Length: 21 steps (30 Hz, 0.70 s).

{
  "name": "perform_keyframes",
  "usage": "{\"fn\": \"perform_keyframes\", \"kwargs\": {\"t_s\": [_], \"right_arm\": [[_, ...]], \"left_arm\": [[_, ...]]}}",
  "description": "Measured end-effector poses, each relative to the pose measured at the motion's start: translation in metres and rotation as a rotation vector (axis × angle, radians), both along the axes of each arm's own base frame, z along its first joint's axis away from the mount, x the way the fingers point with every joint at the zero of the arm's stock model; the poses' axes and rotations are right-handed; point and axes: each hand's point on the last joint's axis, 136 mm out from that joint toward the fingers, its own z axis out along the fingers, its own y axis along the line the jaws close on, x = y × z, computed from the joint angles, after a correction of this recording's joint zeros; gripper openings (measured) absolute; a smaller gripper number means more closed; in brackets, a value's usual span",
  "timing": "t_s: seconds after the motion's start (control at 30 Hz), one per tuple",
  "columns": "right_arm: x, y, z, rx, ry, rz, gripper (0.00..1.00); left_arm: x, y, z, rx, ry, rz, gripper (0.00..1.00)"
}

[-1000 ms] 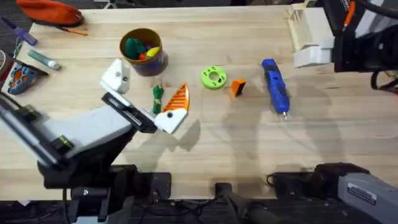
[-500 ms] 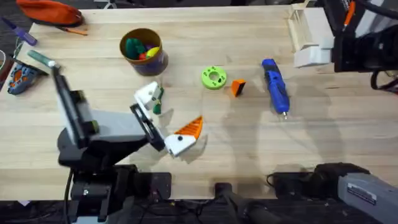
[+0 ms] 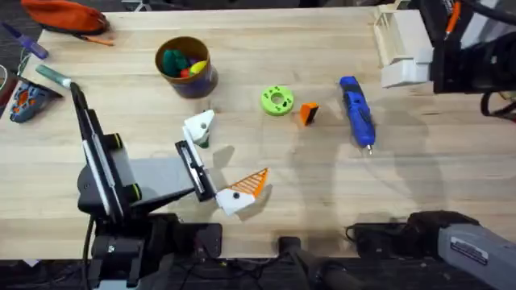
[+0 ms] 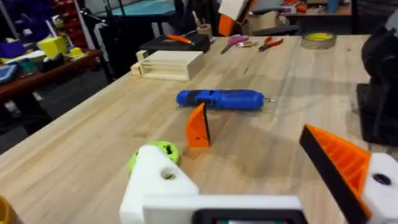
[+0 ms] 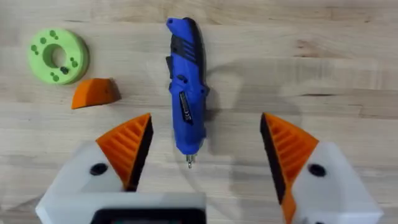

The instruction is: Pick up the gripper from the table and insert it into the empty holder that is missing its gripper. Then pick up a screw, insert it into the mounting hole, and use the screwdriver to tighten it. Finally, clean up the table by picking up the vegetable and placing it into the bucket.

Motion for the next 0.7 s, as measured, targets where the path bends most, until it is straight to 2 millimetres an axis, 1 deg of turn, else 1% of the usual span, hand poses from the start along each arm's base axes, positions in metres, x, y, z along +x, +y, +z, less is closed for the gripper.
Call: {"fn": "perform_keyframes", "kwargs": {"t_s": [0.23,0.7], "right_arm": [[0.0000,0.0000,0.0000,0.000,0.000,0.000,0.994],[0.0000,0.0000,0.0000,0.000,0.000,0.000,0.993]], "left_arm": [[-0.0054,-0.0026,-0.0001,-0.019,0.036,-0.033,0.985],[-0.0059,-0.0029,-0.0002,-0.057,0.115,-0.032,0.985]]}}
